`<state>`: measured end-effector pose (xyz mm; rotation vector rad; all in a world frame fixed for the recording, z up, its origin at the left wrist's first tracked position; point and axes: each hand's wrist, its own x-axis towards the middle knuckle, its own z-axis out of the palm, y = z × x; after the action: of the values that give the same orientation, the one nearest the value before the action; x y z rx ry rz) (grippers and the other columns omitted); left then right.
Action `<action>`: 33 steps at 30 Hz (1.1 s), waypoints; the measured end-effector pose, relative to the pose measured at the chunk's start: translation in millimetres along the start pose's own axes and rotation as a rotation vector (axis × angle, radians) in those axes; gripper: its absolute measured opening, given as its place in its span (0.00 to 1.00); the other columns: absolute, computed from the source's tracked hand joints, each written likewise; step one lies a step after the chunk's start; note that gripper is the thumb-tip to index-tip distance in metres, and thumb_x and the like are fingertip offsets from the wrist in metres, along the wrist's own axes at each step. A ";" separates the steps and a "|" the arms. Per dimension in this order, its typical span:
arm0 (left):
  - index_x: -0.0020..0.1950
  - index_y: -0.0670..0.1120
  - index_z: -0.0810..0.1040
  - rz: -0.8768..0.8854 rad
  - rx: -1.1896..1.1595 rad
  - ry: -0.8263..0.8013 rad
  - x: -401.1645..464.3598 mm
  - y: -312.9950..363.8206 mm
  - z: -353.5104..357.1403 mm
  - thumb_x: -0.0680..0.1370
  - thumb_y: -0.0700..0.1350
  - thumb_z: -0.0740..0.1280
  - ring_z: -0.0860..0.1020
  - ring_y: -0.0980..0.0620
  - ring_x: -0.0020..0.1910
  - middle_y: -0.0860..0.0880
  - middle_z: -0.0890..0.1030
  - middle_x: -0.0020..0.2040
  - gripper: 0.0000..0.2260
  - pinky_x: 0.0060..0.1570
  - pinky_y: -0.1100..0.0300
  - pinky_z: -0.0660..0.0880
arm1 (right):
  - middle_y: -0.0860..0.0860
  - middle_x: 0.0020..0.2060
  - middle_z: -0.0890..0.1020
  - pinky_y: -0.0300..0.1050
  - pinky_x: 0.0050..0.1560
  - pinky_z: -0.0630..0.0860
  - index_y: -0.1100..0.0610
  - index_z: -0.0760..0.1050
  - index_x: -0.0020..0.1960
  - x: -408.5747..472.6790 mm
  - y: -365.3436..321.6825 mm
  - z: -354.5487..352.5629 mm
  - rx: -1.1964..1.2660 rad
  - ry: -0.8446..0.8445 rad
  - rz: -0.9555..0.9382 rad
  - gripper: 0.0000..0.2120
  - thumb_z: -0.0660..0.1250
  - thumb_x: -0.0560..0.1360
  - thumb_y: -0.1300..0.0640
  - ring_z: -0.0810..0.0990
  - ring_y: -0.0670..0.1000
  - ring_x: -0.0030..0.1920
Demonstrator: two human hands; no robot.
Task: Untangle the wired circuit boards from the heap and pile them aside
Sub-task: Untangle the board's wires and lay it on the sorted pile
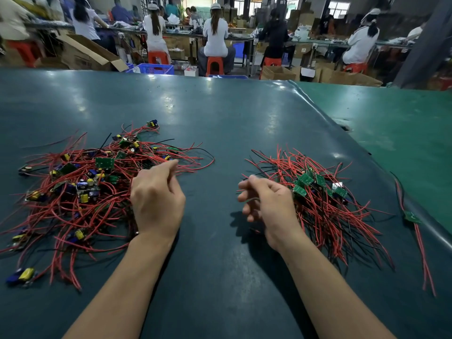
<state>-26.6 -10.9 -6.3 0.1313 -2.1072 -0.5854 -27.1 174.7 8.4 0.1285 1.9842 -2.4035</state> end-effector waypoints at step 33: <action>0.45 0.42 0.81 -0.385 -0.925 -0.603 -15.2 30.5 12.8 0.79 0.57 0.65 0.72 0.53 0.23 0.44 0.79 0.31 0.18 0.24 0.65 0.66 | 0.53 0.27 0.74 0.39 0.29 0.69 0.60 0.79 0.47 2.7 -8.6 -6.6 0.461 -0.292 -0.053 0.08 0.63 0.73 0.59 0.71 0.49 0.28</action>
<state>-24.3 25.3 -10.0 -0.1976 -2.1350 -1.9599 -30.1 182.9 15.4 -0.2576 1.3102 -2.6817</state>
